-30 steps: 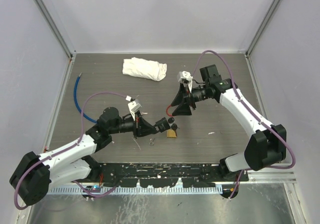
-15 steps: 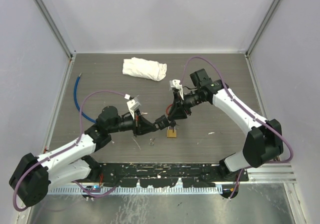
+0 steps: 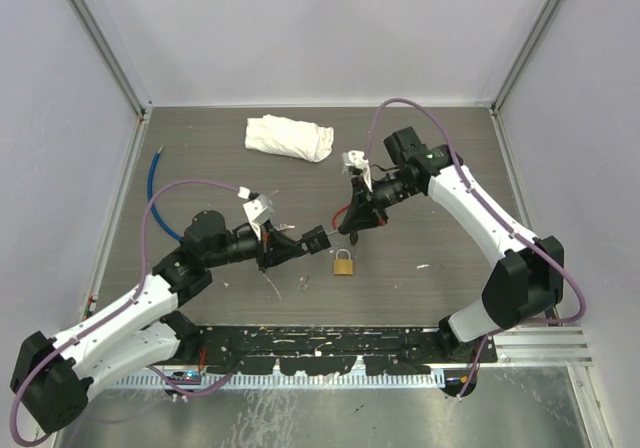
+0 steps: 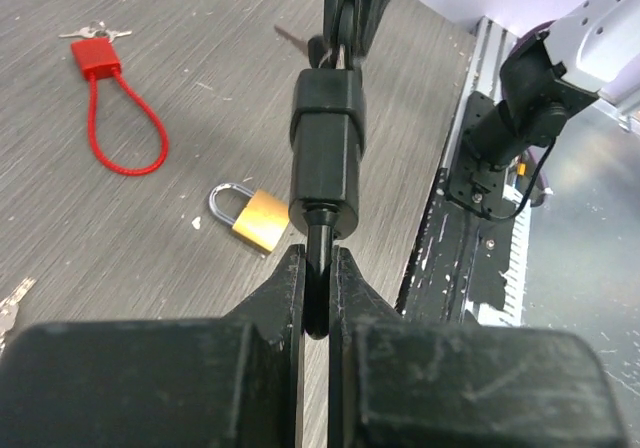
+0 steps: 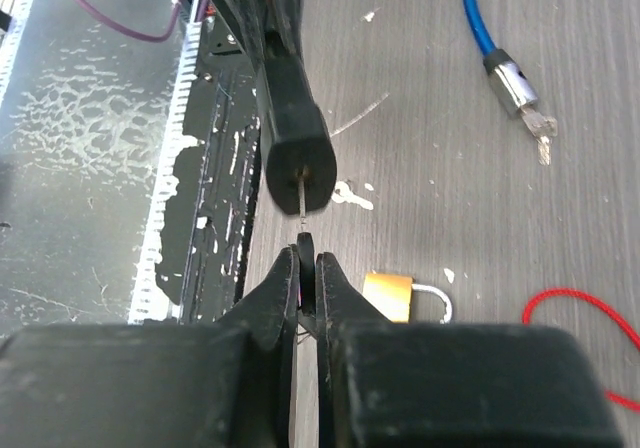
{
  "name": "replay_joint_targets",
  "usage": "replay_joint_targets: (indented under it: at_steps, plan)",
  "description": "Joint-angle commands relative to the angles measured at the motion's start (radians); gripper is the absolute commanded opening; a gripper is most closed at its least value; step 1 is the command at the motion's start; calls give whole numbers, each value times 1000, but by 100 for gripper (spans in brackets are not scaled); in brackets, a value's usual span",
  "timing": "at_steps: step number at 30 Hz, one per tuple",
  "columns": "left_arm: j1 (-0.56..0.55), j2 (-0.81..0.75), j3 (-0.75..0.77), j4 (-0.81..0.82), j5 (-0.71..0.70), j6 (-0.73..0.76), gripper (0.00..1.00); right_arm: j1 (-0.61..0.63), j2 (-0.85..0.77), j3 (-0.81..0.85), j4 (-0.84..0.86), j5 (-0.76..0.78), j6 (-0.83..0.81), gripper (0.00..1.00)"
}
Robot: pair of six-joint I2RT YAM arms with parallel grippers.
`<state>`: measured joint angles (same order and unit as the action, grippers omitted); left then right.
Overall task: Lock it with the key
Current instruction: Remove the key from the lock, then place the key at the center of the board, then place the lock at the center of the board.
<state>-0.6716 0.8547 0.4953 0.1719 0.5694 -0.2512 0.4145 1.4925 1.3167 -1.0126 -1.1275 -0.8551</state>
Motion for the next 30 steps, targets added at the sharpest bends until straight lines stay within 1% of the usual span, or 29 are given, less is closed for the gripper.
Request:
replay_joint_targets:
  at_steps: [1,3,4,5,6,7,9,10,11,13,14,17,18,22,26,30]
  plan:
    - [11,-73,46,-140,-40,84,0,-93,20,97,-131,27,-96,1]
    - [11,-82,34,-124,-49,72,0,-100,40,112,-155,26,-106,1]
    - [11,-82,30,-112,-53,62,0,-104,44,111,-138,38,-91,1]
    - [12,-80,27,-98,-65,49,0,-116,42,99,-86,54,-37,1]
    - [12,-71,24,-81,-84,32,0,-134,34,78,7,72,50,1]
    - [14,-59,19,-52,-106,-2,0,-160,22,21,131,100,170,1]
    - [22,-4,4,50,-155,-82,0,-206,-11,-112,454,184,480,1]
    - [29,39,3,120,-187,-126,0,-217,-21,-176,643,218,619,1]
    - [40,94,12,168,-208,-167,0,-218,-22,-233,760,232,708,1]
    - [81,223,58,240,-193,-245,0,-197,-1,-317,984,248,888,1]
    - [106,318,88,269,-183,-297,0,-174,17,-328,1050,289,948,1]
    - [198,526,173,356,-137,-453,0,-85,100,-269,1101,426,984,1]
    - [225,576,196,377,-131,-494,0,-74,128,-238,1121,464,1007,2]
    - [299,723,305,373,-169,-579,0,-48,274,-128,1213,527,1185,4]
    - [325,835,430,248,-242,-583,0,-34,452,20,1175,565,1265,8]
    - [335,946,536,135,-256,-600,0,-30,570,153,1111,599,1246,10]
